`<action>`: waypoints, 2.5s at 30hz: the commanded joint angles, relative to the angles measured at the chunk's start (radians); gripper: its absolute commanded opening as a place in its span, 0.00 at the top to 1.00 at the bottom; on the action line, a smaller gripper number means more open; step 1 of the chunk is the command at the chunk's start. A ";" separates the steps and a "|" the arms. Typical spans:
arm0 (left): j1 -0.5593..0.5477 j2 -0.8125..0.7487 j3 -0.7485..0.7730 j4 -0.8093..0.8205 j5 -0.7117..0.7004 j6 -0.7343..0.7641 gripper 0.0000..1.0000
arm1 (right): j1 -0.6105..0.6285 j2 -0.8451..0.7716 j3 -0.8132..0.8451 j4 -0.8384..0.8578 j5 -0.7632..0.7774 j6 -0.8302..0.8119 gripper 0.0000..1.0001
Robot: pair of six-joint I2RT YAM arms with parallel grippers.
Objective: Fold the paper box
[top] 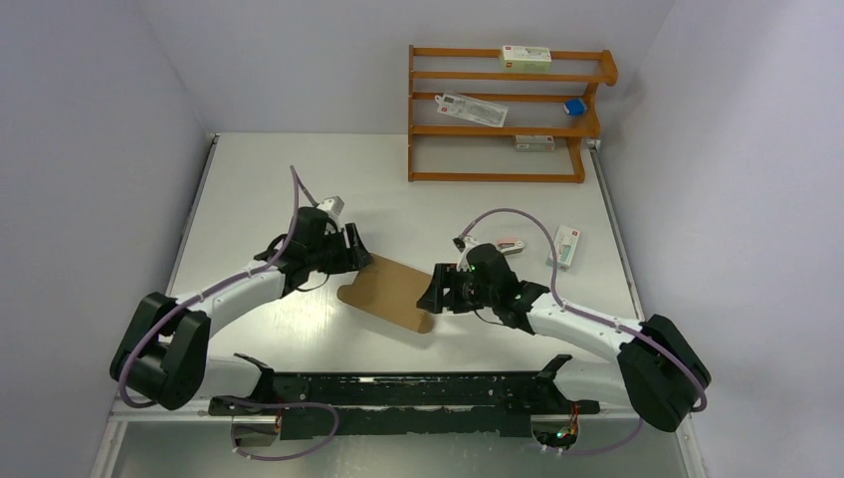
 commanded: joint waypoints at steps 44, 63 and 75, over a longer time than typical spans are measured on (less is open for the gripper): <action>-0.010 -0.605 -0.382 -0.054 0.121 -0.321 0.24 | -0.331 0.560 0.128 0.391 -0.550 -0.041 0.79; -0.102 -0.360 -0.394 0.341 0.037 -0.493 0.23 | -0.366 0.667 0.061 0.544 -0.611 0.026 0.87; -0.198 -0.195 -0.316 0.457 -0.018 -0.513 0.25 | -0.366 0.676 0.050 0.537 -0.603 -0.007 0.87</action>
